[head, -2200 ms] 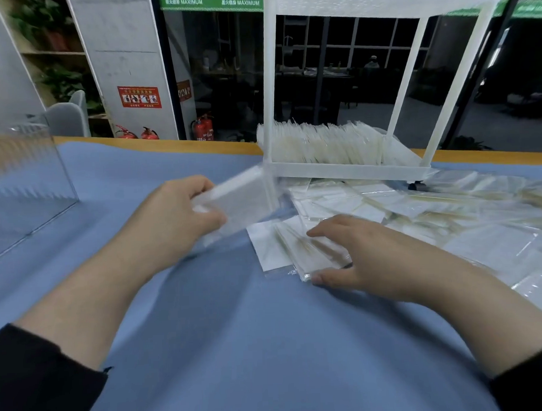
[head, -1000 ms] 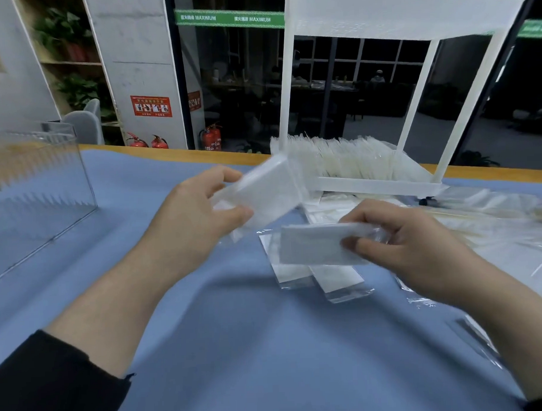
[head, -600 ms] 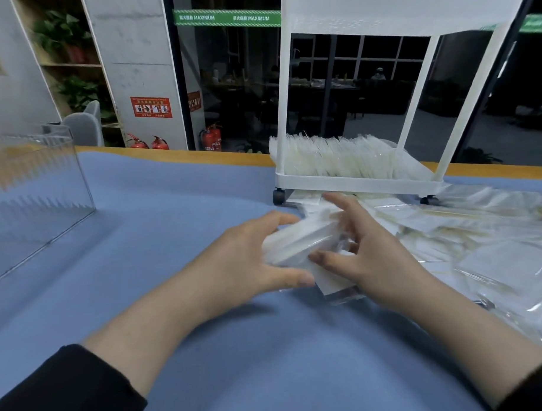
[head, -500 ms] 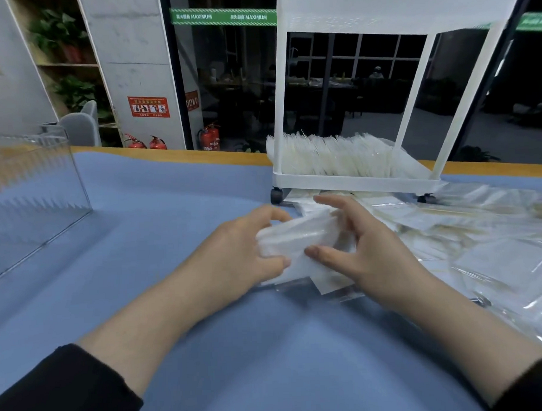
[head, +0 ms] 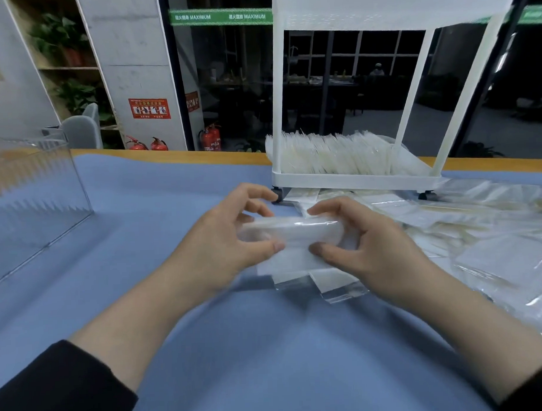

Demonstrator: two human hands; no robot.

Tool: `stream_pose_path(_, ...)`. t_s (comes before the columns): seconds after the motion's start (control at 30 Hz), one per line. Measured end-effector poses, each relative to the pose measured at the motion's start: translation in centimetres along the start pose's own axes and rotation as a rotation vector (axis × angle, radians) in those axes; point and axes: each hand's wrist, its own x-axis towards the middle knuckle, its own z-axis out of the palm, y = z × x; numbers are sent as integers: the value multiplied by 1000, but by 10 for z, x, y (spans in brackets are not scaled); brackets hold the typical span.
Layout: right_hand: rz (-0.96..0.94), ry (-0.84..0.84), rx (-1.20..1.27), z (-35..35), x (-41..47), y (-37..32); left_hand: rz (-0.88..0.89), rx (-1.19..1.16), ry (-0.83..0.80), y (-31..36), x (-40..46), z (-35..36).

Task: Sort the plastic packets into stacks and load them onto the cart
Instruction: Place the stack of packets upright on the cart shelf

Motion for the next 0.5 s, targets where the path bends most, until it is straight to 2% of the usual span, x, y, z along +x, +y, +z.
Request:
stream_pose_path(0.07, 1, -18, 19, -6, -3, -1, 23, -76, 11, 1, -1, -1)
stream_pose_path(0.17, 46, -149, -29, 2, -7, -2, 8, 28, -80, 0, -5, 10)
stream_pose_path(0.3, 77, -199, 4, 7, -7, -8, 38, 107, -86, 0, -5, 17)
stream_pose_path(0.5, 38, -140, -15, 7, -6, -6, -47, 252, -213, -4, -3, -5)
